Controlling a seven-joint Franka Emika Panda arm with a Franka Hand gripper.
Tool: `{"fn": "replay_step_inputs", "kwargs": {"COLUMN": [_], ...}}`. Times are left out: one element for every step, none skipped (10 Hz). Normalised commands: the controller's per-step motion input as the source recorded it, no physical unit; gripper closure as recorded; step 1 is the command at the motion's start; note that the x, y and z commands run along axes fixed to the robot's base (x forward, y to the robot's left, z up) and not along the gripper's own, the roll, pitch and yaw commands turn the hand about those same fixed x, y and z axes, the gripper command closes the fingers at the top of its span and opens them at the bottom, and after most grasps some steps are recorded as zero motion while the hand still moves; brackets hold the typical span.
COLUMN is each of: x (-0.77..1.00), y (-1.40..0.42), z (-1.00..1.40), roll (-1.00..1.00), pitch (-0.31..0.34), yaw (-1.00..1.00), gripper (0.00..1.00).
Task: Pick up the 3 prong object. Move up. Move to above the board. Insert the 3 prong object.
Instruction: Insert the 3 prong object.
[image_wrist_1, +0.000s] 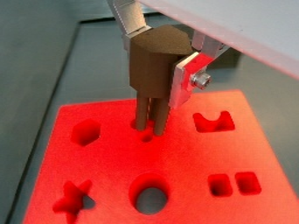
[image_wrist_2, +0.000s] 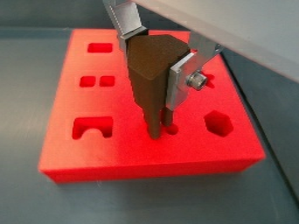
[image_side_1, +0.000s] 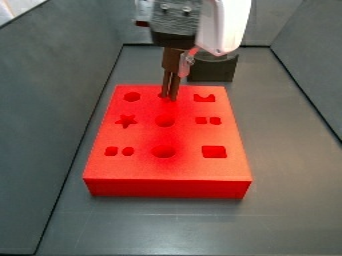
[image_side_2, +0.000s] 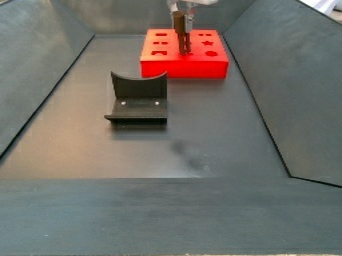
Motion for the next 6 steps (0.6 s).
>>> {"fn": "replay_step_inputs", "kwargs": {"x": [0.0, 0.0, 0.0, -0.01, -0.01, 0.0], "y": [0.0, 0.0, 0.0, 0.0, 0.0, 0.0], "z": [-0.62, -0.62, -0.61, -0.61, -0.61, 0.0], "roll": [-0.05, -0.06, -0.06, -0.06, -0.07, 0.0], "pitch": [-0.186, -0.187, -0.201, -0.216, -0.209, 0.0], "yaw": [-1.0, -1.0, -1.0, -1.0, -0.99, -0.03], "gripper": [1.0, 1.0, 1.0, 1.0, 1.0, 1.0]}}
